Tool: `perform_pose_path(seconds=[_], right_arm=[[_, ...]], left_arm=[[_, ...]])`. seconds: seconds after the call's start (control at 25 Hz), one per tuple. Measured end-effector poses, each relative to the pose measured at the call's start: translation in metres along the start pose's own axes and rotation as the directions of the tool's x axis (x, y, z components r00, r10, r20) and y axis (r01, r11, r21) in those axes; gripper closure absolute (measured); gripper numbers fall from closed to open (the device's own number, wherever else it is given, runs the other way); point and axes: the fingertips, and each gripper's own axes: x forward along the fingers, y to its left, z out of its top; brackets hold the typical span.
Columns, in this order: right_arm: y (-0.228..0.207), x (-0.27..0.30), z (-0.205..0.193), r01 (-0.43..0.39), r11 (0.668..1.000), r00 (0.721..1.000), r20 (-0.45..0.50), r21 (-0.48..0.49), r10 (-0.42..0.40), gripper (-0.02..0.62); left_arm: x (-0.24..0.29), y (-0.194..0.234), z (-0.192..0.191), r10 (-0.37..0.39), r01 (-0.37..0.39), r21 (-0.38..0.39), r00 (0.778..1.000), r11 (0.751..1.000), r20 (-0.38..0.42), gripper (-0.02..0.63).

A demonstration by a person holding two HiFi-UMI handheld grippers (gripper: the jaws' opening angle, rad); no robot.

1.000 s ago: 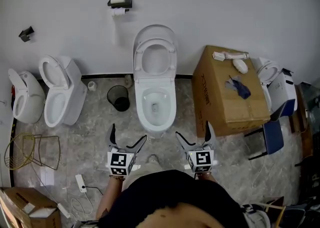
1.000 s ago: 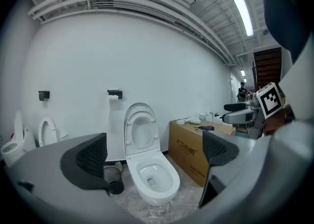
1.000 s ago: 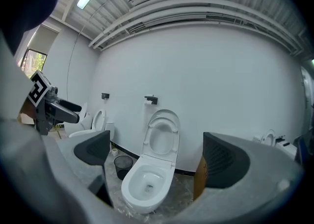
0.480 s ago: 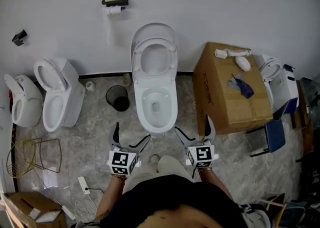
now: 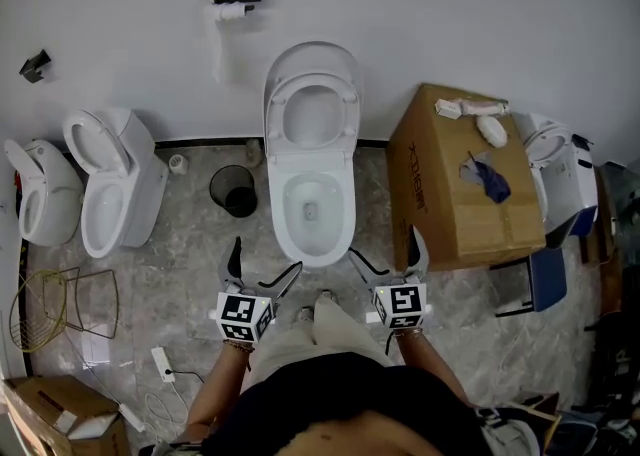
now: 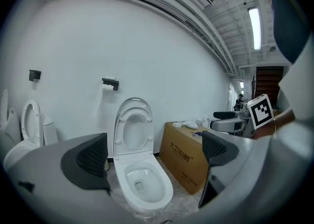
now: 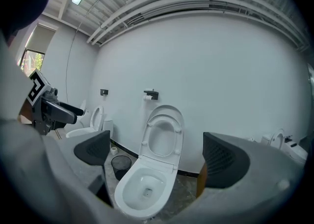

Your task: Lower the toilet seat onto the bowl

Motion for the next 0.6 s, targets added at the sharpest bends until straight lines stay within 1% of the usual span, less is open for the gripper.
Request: perform_pose_path(seconds=[0.12, 0.28, 0.4, 0.52, 0.6], right_arm=[[-0.014, 0.020, 0.001, -0.007, 1.000, 1.000, -0.003, 0.001, 0.007, 0.012], [-0.033, 0.049, -0.004, -0.031, 0.999, 0.999, -0.020, 0.027, 0.032, 0.013], [-0.047, 0.076, -0.006, -0.062, 0.997, 0.998, -0.027, 0.042, 0.064, 0.014], [-0.053, 0.097, -0.010, -0.100, 0.995, 0.994, -0.051, -0.011, 0.100, 0.014], [-0.056, 0.111, -0.012, -0.136, 0.990, 0.989, -0.058, -0.034, 0.134, 0.014]], left_arm=[[0.021, 0.011, 0.005, 0.016, -0.016, -0.007, 1.000, 1.000, -0.004, 0.029], [0.051, 0.027, 0.019, 0.060, -0.060, 0.019, 0.998, 0.998, 0.033, 0.029], [0.075, 0.041, 0.032, 0.076, -0.076, -0.009, 0.995, 0.997, 0.064, 0.029], [0.096, 0.052, 0.040, 0.061, -0.056, -0.057, 0.994, 0.997, 0.088, 0.029], [0.110, 0.059, 0.044, 0.050, -0.046, -0.048, 0.995, 0.998, 0.090, 0.029]])
